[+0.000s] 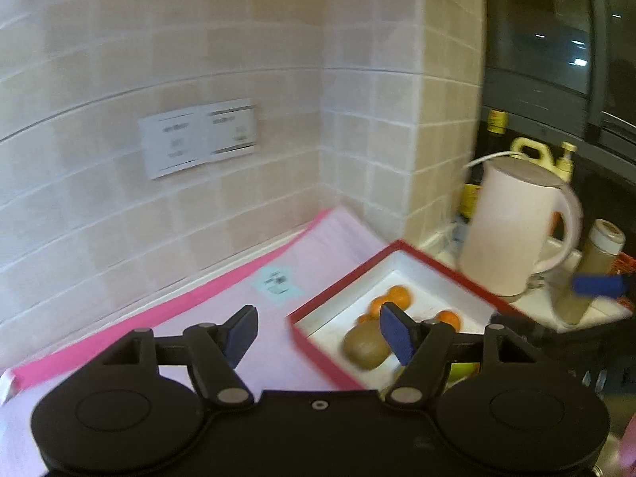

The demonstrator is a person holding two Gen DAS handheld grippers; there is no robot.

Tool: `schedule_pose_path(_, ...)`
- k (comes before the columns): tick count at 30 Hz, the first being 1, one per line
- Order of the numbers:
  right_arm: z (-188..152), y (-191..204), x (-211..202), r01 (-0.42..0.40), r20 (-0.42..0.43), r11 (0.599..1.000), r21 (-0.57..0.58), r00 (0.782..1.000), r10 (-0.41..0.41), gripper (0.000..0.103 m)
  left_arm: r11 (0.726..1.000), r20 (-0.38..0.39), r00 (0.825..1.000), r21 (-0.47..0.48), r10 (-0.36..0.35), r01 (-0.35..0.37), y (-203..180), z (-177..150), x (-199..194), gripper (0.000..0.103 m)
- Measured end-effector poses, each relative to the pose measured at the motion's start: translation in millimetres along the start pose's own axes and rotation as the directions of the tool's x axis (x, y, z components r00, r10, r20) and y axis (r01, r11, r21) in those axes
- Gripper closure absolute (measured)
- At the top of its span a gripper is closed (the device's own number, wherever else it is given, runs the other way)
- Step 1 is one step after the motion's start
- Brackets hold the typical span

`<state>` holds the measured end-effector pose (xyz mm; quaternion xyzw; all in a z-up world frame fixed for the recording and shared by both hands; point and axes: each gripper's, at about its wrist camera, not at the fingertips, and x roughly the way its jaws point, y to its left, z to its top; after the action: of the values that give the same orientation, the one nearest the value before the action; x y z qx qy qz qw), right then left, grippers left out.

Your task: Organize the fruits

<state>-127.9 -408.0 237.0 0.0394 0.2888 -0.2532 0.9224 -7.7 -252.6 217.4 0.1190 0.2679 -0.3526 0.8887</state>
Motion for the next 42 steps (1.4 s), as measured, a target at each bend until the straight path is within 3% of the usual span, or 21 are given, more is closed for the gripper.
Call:
schedule_pose_path(6,-9,20,-14,-0.037,-0.020,0.999,0.019,0.999,0.037,0.000,0.994,-0.025,0.996,-0.054,0.090,-0.092,13,-35,-31,0.022)
schedule_pose_path(8,-18,26,-14,-0.012,-0.036,1.000,0.005,0.999,0.012,0.000,0.993,-0.035,0.994,-0.057,0.102,-0.103,12,-42,-34,0.022)
schedule_pose_path(15,-42,20,-15,0.065,-0.099,0.998,-0.020,0.993,-0.067,0.000,0.996,-0.048,0.996,-0.050,0.071,-0.073,-6,-59,-28,0.022)
schedule_pose_path(20,-58,9,-12,0.104,-0.146,0.994,-0.023,0.984,-0.106,0.000,0.998,-0.103,0.994,-0.054,0.021,-0.026,-20,-75,-15,0.022)
schedule_pose_path(42,-60,-1,6,0.080,-0.179,0.997,-0.007,0.981,-0.080,0.000,0.998,-0.131,0.991,-0.055,0.031,-0.038,-23,-75,-1,0.022)
